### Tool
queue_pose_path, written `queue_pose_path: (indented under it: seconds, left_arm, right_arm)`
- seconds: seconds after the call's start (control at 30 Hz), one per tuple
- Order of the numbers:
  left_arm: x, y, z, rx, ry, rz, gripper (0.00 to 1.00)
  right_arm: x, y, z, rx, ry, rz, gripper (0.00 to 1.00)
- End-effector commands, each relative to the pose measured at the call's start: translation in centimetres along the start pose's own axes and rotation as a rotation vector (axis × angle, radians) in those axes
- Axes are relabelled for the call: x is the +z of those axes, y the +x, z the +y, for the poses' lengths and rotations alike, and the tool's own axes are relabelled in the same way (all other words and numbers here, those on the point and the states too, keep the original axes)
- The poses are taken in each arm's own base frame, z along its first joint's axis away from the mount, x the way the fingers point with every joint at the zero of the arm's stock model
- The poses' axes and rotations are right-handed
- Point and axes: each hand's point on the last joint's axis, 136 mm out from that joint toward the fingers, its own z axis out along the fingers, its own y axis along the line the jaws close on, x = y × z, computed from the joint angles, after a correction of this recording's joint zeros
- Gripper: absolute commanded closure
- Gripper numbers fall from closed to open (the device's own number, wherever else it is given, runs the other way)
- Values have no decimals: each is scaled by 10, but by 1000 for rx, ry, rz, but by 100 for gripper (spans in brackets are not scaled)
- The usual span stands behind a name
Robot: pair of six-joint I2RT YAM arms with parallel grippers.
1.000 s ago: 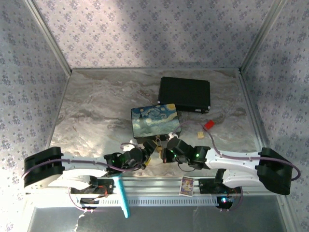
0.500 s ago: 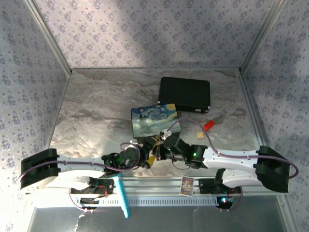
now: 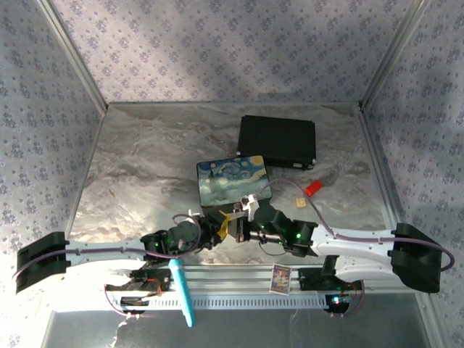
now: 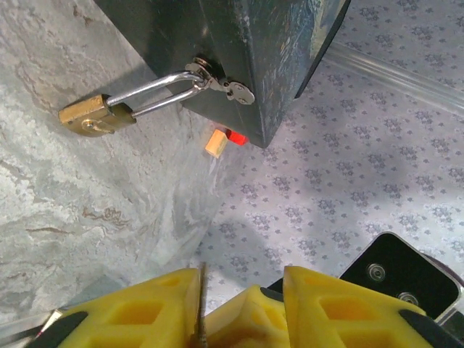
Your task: Unlock the padlock with the key
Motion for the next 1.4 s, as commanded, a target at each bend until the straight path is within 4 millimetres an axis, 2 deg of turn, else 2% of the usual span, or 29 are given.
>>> queue_pose_path:
  seconds: [0.0,0.07,0.23,0.33,0.43,0.53,0.83,0.97,1.1,1.13,1.17,1.2,1.23,1.33,1.37]
  left_arm:
    - [-3,-12,6,55,-19,-39,75]
    - [-5,-13,6,67,-32,-44,81]
    - [-8,-16,9,77,-43,-52,88]
    - [-7,-16,9,94,-57,-53,88]
    - [-6,-15,9,109,-68,-50,82]
    - [-5,-17,12,114,-77,-54,81]
    - [0,-12,4,130,-54,-34,87]
    - [1,-10,4,140,-61,-30,99]
    - [2,-10,4,164,-75,-33,100]
    - [2,-10,3,181,-76,-33,100]
    - [2,-10,0,211,-74,-37,100]
    - [3,-11,-6,264,-67,-44,100]
    - [3,-12,-11,322,-62,-56,100]
    - [4,-15,-27,514,-53,-88,100]
    - [5,-13,-33,567,-31,-84,100]
  right_arm:
    - [-3,5,-8,20,8,17,100]
    - [-5,4,-11,20,18,11,100]
    - [-10,1,-17,29,36,2,100]
    - [-9,1,-17,31,36,7,100]
    - [-9,1,-17,34,33,5,100]
    - [-10,-1,-17,35,30,-2,100]
    - [-8,2,-20,36,32,9,100]
    - [-8,3,-25,39,43,8,100]
    - [-10,3,-31,43,64,2,100]
    - [-11,3,-32,43,67,-2,96]
    - [-12,1,-33,45,68,-7,76]
    - [-14,-2,-32,46,61,-14,51]
    - [-17,-4,-32,52,49,-18,37]
    - [-28,-19,-32,69,-8,-64,11]
    - [-34,-26,-30,67,-34,-81,9]
